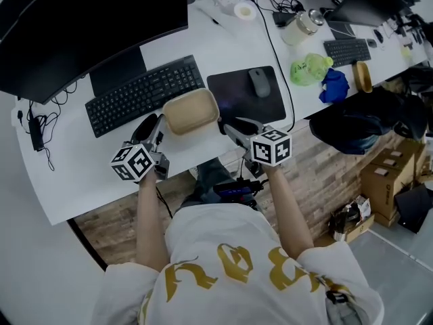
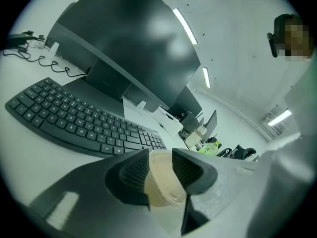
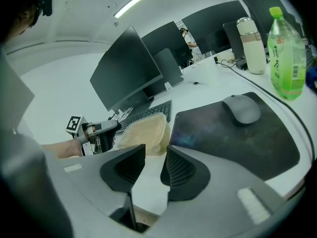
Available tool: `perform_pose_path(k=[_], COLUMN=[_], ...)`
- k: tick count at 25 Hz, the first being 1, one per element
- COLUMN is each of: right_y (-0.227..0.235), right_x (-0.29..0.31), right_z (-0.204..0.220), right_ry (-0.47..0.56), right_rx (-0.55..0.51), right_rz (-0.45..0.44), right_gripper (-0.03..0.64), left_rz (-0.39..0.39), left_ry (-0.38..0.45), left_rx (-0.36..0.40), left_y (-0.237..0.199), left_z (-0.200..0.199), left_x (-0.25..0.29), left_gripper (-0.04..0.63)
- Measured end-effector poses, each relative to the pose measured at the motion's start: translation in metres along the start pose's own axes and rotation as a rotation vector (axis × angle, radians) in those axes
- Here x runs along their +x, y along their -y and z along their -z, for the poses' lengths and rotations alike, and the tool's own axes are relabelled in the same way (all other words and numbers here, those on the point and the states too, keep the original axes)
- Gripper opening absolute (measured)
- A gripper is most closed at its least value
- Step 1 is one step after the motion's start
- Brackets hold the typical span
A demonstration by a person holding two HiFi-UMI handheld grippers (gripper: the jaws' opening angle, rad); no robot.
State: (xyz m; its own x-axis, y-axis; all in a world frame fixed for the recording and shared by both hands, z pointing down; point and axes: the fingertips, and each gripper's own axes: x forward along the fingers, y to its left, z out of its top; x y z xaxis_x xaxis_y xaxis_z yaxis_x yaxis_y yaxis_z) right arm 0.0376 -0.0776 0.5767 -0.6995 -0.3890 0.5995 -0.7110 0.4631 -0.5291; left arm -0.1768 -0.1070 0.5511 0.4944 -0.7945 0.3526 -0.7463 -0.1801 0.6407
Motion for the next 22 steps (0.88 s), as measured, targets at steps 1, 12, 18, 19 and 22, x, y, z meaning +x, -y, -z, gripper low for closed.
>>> perform_pose_path(k=[1,12,18,19,22], right_y=[0.000,0.008,0.003,0.003,0.002], right_x=[0.002,0.024,0.032,0.034,0.036], right_z=[0.001,0.008,0.006,0.007,0.007], right_ry=[-0.008,-0.087,-0.075,-0.079,-0.082], right_rx=[0.004,0.006,0.029,0.028,0.038], right_rz=[-0.007,-0.065,-0.129,-0.135,-0.157], right_gripper=[0.163,0.153,0.141,0.139,0.129], left_rz=[-0.002,-0.019,-0.021,-0.021,-0.012], left_ry=[-0.001,-0.027,-0.045,-0.050,-0.066], left_rx=[-0.004,-0.050,-0.065,-0.065,-0.071], left_y=[-0.001,-0.013,-0.015,-0.016,-0.014], left_z=[0.000,0.005,0.008,0.009,0.013], left_x=[0.002,0.015,0.021,0.022,0.027], left_gripper=[0.144,0.142,0.141,0.139,0.129])
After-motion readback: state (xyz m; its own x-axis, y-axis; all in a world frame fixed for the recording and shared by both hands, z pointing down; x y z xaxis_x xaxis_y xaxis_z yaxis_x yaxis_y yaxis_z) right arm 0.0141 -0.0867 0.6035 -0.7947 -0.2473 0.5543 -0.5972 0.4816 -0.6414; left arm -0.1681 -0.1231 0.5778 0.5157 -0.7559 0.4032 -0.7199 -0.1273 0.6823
